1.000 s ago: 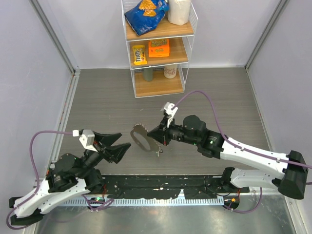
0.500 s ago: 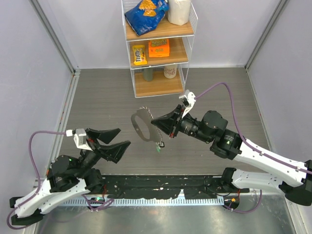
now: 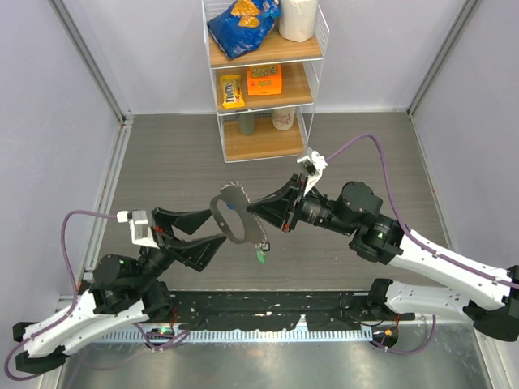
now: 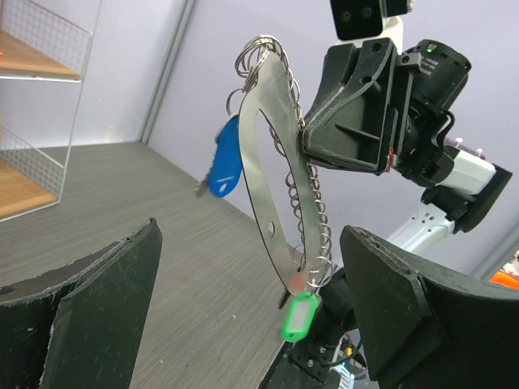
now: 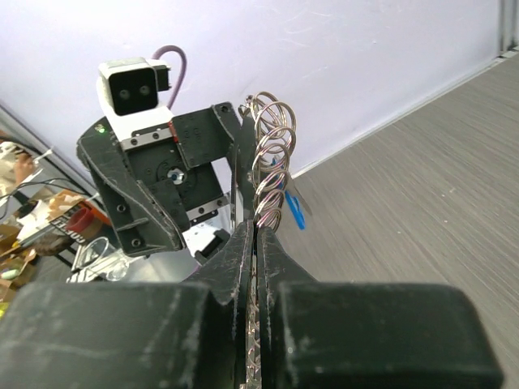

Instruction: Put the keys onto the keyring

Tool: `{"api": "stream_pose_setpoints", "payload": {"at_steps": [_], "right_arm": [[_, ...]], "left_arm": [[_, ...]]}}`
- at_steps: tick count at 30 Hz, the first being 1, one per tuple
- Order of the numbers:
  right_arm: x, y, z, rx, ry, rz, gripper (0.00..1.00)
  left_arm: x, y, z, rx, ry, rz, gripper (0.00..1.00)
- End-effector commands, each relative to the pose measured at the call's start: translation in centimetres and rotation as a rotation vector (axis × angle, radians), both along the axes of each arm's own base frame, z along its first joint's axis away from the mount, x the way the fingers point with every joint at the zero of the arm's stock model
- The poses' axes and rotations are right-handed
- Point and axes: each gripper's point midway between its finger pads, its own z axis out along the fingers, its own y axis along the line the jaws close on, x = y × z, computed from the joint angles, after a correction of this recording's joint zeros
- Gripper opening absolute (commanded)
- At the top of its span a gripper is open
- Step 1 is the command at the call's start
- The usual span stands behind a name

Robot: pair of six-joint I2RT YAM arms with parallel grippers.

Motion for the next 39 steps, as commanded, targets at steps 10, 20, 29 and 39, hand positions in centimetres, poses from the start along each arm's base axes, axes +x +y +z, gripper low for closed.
{"api": "stream_pose_setpoints", "payload": {"at_steps": [10,20,29,39], "right_arm": [[-2.5,0.5,5.7,0.157,-0.055,0.14,0.06],[-3.2,0.8,6.4,0.183,-0.056,0.185,0.05],[-3.4,0.6,5.5,0.157,-0.066,0.182,0.05],[-1.2,-3.5,4.3,0.071,-0.198,-0.045,0.6]], "left_arm": [[-1.9,-0.9,3.8,-0.11,-0.097,-0.112,0.81],[-2.9,-2.0,4.8,-0.114,-0.126,-0.183,0.34],[-3.7,-1.5,5.8,-0.163,-0.145,-0.217,0.0],[-1.6,-0.4,5.7,-0.234,0.027,-0.131,0.0]]}}
